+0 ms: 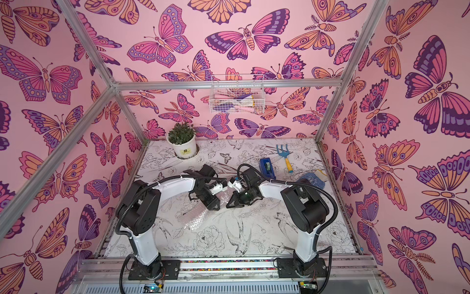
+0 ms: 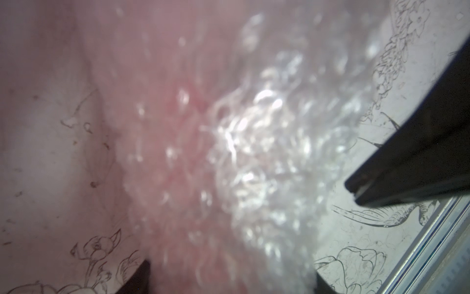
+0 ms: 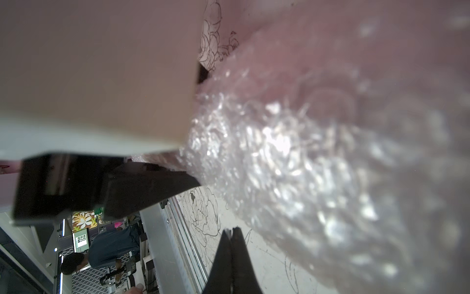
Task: Wrap wine bottles in bubble wrap
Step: Stick the tape on the bubble wrap.
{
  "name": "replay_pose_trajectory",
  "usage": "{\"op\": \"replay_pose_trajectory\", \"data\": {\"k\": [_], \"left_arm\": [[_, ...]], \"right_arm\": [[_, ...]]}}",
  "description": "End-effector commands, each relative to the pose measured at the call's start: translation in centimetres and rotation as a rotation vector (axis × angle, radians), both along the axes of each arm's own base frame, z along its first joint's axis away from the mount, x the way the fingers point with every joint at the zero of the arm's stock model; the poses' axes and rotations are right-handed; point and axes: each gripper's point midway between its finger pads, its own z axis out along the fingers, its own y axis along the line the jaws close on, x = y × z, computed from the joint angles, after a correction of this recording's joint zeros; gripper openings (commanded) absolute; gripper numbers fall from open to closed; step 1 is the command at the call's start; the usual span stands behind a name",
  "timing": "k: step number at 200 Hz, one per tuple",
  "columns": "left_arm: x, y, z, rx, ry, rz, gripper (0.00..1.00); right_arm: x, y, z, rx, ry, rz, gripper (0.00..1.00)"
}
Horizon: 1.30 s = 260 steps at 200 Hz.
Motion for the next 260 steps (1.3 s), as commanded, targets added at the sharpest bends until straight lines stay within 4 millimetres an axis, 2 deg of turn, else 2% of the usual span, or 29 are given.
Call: {"op": "replay_pose_trajectory", "data": {"k": [1, 42, 82, 133, 158, 190, 225, 260], "left_arm": [[-1.5, 0.5, -0.6, 0.030, 0.077, -0.013, 0.32], [-1.6, 0.6, -0.7, 0.032, 0.082, -0.012, 0.32], [-1.6, 0.6, -0.7, 0.033, 0.084, -0.012, 0.32], [-1.6, 0.6, -0.9, 0.038, 0.084, -0.011, 0.32], [-1.6, 0.6, -0.9, 0.039, 0.085, -0.011, 0.32], [-1.6, 0.7, -0.9, 0.043, 0.088, -0.012, 0.32], [-1.6, 0.7, -1.0, 0.046, 0.087, -0.013, 0.32], [-1.5, 0.7, -1.0, 0.046, 0.088, -0.012, 0.33]], "right_arm": [[0.9, 0.7, 0.3, 0.010, -0.004, -0.020, 0.00], [1.2, 0.9, 0.3, 0.017, 0.001, -0.041, 0.00], [1.6, 0.8, -0.6, -0.014, 0.037, -0.070, 0.02], [1.0, -0.1, -1.7, -0.080, 0.070, -0.090, 0.11], [1.2, -0.3, -2.0, -0.086, 0.073, -0.111, 0.19], [1.4, -0.9, -2.4, -0.113, 0.085, -0.137, 0.36], [1.0, -3.6, -3.1, -0.180, 0.108, -0.202, 0.51], [0.3, -6.0, -2.9, -0.211, 0.109, -0.244, 0.64]]}}
